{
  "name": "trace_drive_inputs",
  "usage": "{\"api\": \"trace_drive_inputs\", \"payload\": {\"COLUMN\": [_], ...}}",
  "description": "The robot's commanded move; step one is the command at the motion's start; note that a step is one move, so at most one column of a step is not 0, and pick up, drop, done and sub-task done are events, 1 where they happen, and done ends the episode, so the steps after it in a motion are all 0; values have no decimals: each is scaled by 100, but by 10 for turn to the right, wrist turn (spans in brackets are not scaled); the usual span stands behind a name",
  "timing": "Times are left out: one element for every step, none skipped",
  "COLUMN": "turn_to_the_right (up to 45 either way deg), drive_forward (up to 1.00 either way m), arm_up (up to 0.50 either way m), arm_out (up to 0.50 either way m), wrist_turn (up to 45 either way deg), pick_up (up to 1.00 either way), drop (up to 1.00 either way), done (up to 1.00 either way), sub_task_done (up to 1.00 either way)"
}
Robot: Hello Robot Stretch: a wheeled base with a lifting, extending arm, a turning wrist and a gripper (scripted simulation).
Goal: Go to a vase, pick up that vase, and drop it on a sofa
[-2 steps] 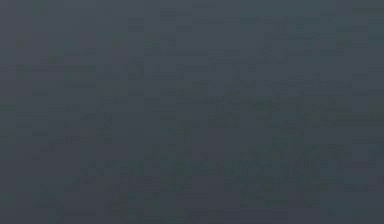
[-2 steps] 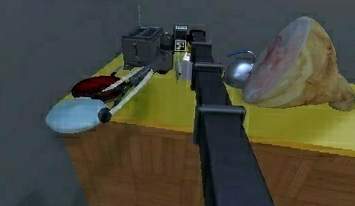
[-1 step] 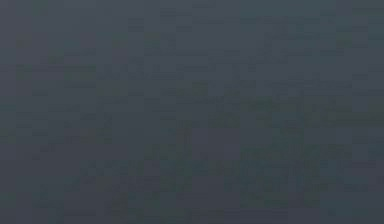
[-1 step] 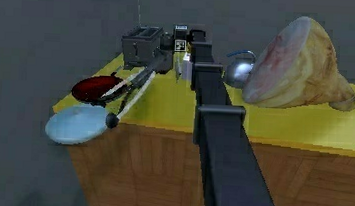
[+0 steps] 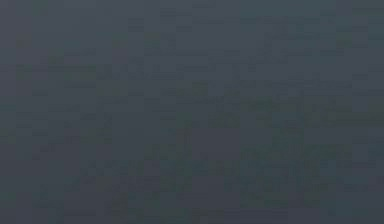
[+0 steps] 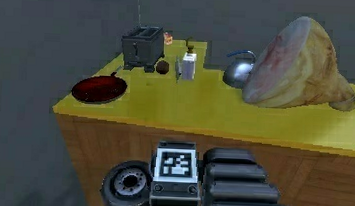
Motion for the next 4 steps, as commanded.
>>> {"api": "trace_drive_inputs", "payload": {"turn_to_the_right": [-450,-450,-90,0], "drive_forward": [0,0,0,100], "arm_up": [0,0,0,0], "arm_out": [0,0,0,0], "wrist_turn": [0,0,0,0], "pick_up": [0,0,0,0], "drop": [0,0,0,0], "done": [0,0,0,0], "sub_task_done": [0,0,0,0]}}
